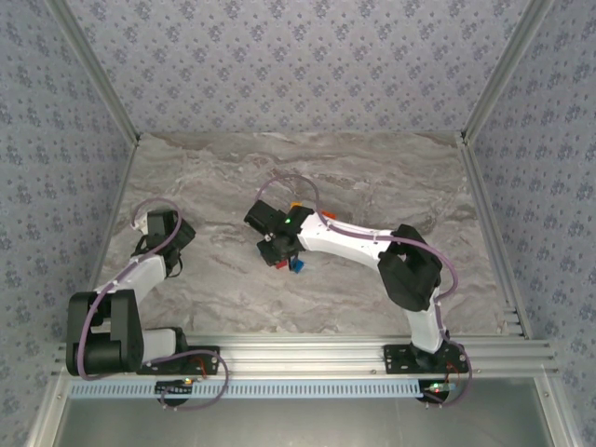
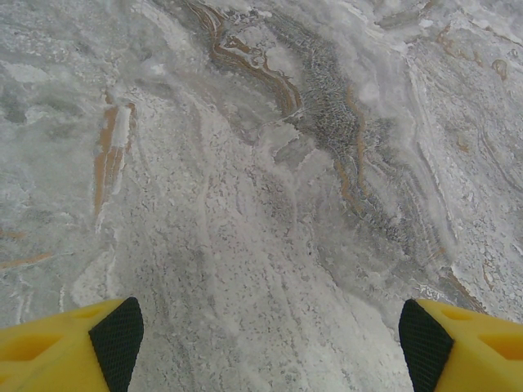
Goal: Assemble a carrot with lego
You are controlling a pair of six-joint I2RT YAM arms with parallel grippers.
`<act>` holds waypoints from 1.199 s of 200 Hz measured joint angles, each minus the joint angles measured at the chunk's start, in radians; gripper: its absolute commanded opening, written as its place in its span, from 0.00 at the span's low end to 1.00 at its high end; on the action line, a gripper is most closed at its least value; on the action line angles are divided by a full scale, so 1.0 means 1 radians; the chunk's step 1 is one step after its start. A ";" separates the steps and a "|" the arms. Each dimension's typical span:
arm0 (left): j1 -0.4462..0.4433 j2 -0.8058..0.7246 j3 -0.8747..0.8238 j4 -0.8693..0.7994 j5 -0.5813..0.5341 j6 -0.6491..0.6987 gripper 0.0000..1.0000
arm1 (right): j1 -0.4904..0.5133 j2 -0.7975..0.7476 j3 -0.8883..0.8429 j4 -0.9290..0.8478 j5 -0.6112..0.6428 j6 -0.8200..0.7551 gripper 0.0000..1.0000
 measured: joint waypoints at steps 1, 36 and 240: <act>0.000 0.000 0.000 0.000 0.000 0.000 0.84 | 0.000 0.000 0.000 0.000 0.000 0.000 0.28; 0.000 0.000 0.000 0.000 0.000 0.000 0.84 | -0.003 0.003 -0.016 0.005 0.000 0.000 0.28; -0.013 0.001 0.011 -0.003 -0.018 0.000 0.84 | -0.019 0.016 -0.074 0.063 -0.037 0.061 0.28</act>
